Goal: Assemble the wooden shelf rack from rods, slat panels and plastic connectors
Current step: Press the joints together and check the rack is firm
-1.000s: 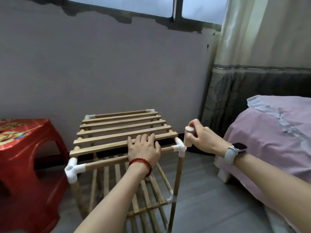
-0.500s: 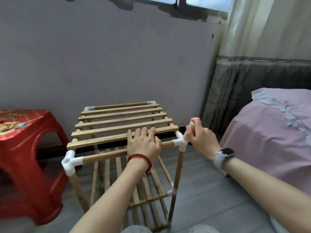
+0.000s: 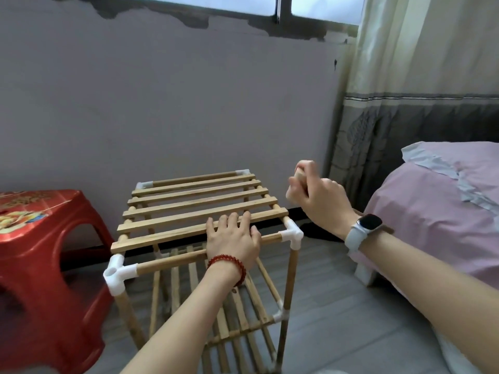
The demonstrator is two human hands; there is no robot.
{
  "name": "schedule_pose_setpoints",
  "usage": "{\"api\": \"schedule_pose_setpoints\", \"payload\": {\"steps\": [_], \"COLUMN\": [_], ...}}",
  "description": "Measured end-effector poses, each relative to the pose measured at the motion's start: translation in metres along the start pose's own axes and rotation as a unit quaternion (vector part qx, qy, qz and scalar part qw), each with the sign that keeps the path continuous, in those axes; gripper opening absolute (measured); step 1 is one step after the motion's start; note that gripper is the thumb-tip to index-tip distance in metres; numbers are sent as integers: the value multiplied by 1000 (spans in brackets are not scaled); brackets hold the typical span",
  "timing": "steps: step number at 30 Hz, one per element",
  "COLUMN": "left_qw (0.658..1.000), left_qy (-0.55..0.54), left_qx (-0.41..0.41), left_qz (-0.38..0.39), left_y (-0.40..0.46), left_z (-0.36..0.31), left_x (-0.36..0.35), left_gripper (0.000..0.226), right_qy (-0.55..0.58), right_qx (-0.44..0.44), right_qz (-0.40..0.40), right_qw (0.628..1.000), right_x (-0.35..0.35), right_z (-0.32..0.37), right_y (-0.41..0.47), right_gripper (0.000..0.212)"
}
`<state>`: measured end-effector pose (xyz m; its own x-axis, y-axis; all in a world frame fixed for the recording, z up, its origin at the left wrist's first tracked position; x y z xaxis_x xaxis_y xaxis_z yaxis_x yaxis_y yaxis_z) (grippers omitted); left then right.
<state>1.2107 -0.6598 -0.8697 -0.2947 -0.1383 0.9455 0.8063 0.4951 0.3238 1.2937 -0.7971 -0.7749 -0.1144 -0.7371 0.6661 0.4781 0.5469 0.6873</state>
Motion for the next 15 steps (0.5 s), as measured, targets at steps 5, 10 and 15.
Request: {"api": "schedule_pose_setpoints", "payload": {"steps": [5, 10, 15], "left_qw": [998, 996, 996], "left_qy": [-35, -43, 2], "left_qx": [-29, -36, 20], "left_qz": [31, 70, 90], "left_y": [3, 5, -3], "left_z": [5, 64, 153], "left_x": [6, 17, 26], "left_gripper": [49, 47, 49], "right_qy": [-66, 20, 131], "right_qx": [8, -41, -24], "right_qz": [104, 175, 264], "right_qw": [992, 984, 955], "right_x": [-37, -41, -78], "right_z": [1, 6, 50], "right_y": [-46, -41, -59], "right_gripper": [27, 32, 27]}}
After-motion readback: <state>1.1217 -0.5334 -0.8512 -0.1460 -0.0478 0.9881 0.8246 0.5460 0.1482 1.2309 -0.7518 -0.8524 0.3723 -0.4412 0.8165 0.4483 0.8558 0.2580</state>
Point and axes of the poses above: each hand's wrist, its own y-axis towards the middle knuckle, its own x-axis out of the back of the hand, z = x × y, the point moved 5 cm from there along y, towards the middle knuckle, and after that the axes turned 8 degrees about y, right-handed, at the moved point
